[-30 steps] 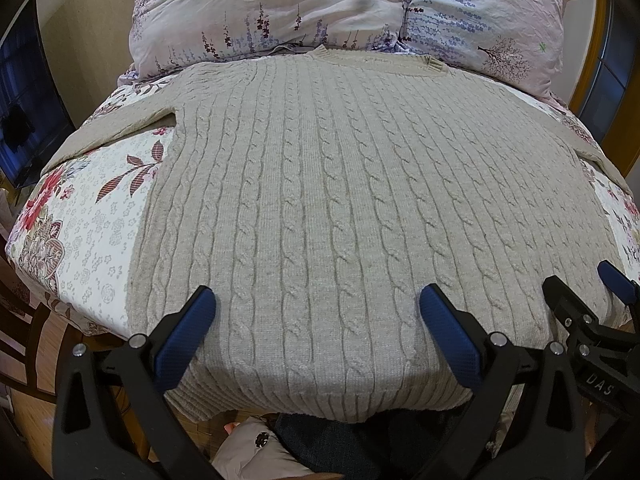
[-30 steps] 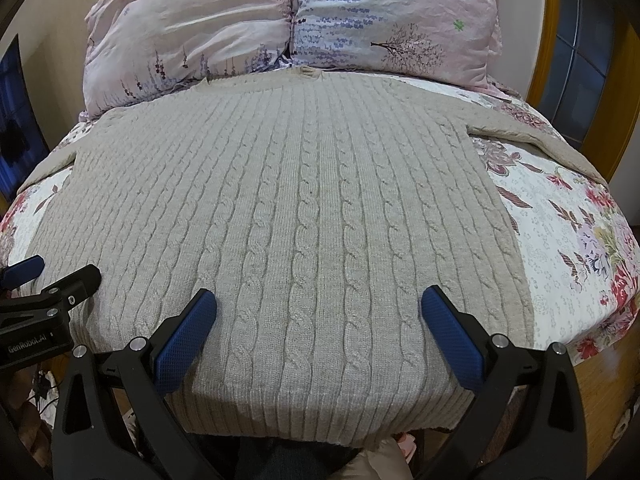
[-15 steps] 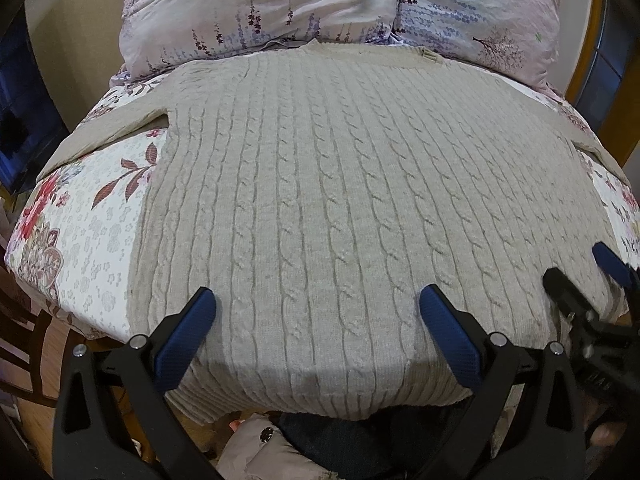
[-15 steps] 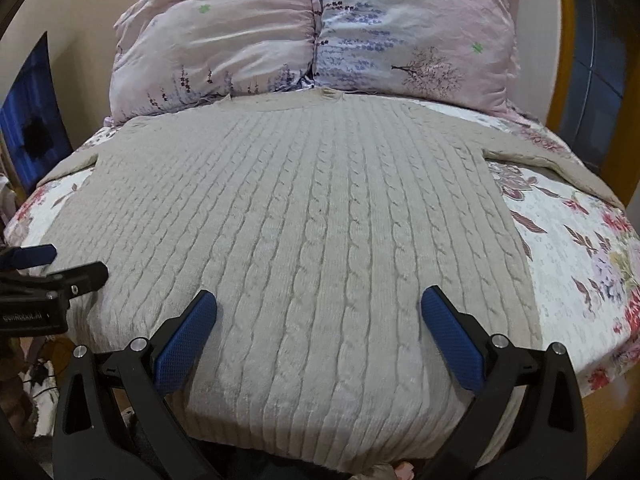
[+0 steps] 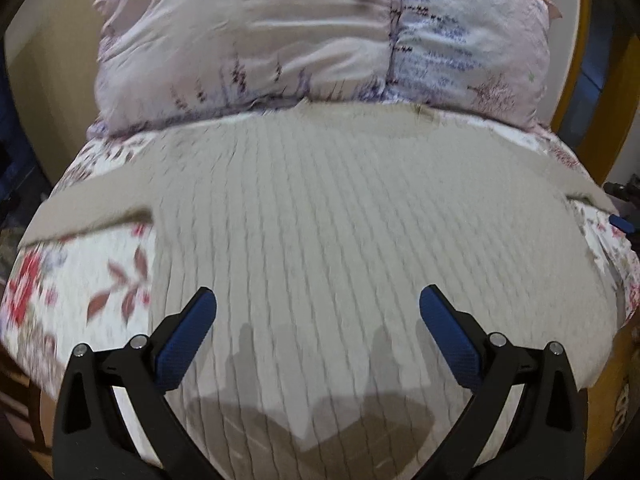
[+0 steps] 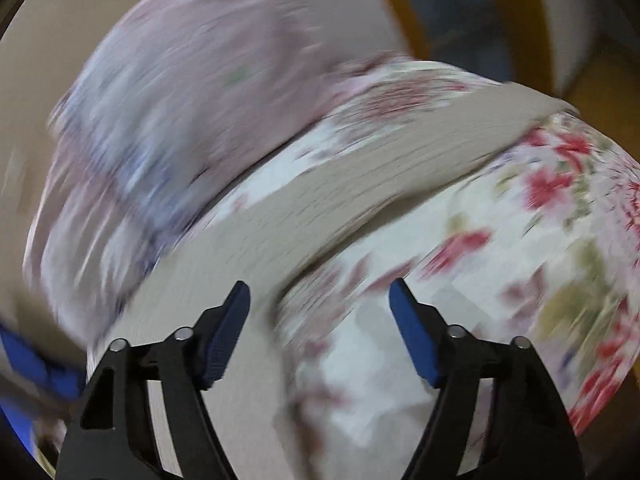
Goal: Fold small clothes
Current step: 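Grasp the sweater sleeve with the right gripper and fold it across the body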
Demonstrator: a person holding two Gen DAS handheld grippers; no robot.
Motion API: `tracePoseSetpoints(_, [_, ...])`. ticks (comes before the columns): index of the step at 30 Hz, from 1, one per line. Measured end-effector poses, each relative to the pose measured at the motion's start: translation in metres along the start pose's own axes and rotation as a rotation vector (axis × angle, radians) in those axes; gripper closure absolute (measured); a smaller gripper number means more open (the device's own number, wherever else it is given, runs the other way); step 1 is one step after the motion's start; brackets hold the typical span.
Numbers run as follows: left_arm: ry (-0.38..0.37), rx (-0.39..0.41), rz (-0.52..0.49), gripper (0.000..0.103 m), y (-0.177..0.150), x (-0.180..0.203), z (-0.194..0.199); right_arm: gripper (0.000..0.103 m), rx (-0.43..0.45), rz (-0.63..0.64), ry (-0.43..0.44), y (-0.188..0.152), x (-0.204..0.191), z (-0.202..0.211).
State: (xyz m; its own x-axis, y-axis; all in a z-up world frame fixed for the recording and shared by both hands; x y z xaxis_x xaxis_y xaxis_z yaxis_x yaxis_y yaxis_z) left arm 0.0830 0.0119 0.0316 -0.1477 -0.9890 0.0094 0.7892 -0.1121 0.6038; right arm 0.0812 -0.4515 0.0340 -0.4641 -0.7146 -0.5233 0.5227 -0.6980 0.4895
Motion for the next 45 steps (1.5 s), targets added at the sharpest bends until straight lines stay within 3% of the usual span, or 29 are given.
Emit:
tracePoseSetpoints(4, [-0.003, 0.008, -0.048, 0.002, 0.026, 0.002, -0.012, 0.044, -0.009, -0.197, -0.006, 0.038, 0.046, -0.018])
tracePoseSetpoints(8, [-0.021, -0.003, -0.061, 0.002, 0.047, 0.002, -0.026, 0.046, 0.011, -0.320, -0.031, 0.063, 0.077, -0.037])
tracePoseSetpoints(11, [-0.058, 0.005, -0.054, 0.002, 0.058, 0.000, -0.036, 0.049, 0.046, -0.346, -0.035, 0.075, 0.088, -0.041])
tracePoseSetpoints(18, [-0.060, 0.017, -0.042, 0.002, 0.077, -0.004, -0.054, 0.084, 0.137, -0.429, -0.108, 0.095, 0.122, -0.038])
tracePoseSetpoints(23, [-0.073, 0.027, -0.002, 0.002, 0.089, -0.016, -0.063, 0.093, 0.156, -0.332, -0.171, 0.095, 0.115, -0.039])
tracePoseSetpoints(29, [-0.144, 0.022, 0.070, 0.002, 0.093, -0.035, -0.070, 0.094, 0.243, -0.139, -0.167, 0.099, 0.062, -0.018])
tracePoseSetpoints(35, [-0.224, 0.019, 0.144, 0.002, 0.093, -0.050, -0.070, 0.094, 0.253, 0.159, 0.042, 0.066, -0.048, 0.002])
tracePoseSetpoints(39, [-0.255, 0.032, 0.179, 0.002, 0.090, -0.054, -0.067, 0.094, 0.126, 0.340, 0.214, 0.013, -0.126, -0.017])
tracePoseSetpoints(41, [-0.291, 0.048, 0.204, 0.002, 0.087, -0.058, -0.066, 0.094, 0.015, 0.428, 0.263, -0.022, -0.160, -0.043])
tracePoseSetpoints(45, [-0.341, 0.089, 0.253, 0.002, 0.083, -0.065, -0.061, 0.094, -0.171, 0.538, 0.227, -0.083, -0.191, -0.098])
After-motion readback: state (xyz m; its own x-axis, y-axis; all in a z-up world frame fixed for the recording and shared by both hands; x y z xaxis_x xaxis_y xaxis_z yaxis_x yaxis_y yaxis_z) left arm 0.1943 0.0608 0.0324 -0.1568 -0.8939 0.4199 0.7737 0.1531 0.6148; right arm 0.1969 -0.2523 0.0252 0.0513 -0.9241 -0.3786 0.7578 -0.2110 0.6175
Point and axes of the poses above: each gripper's, at about its wrist camera, not at the fingertips, and z roughly against the way its jaws point, x to its right, y to its top, the point moved 1 cm from there along -z, roughly the way its jaws point, and after that the axes turned 4 degrees about -x, right-handed, at the moved point
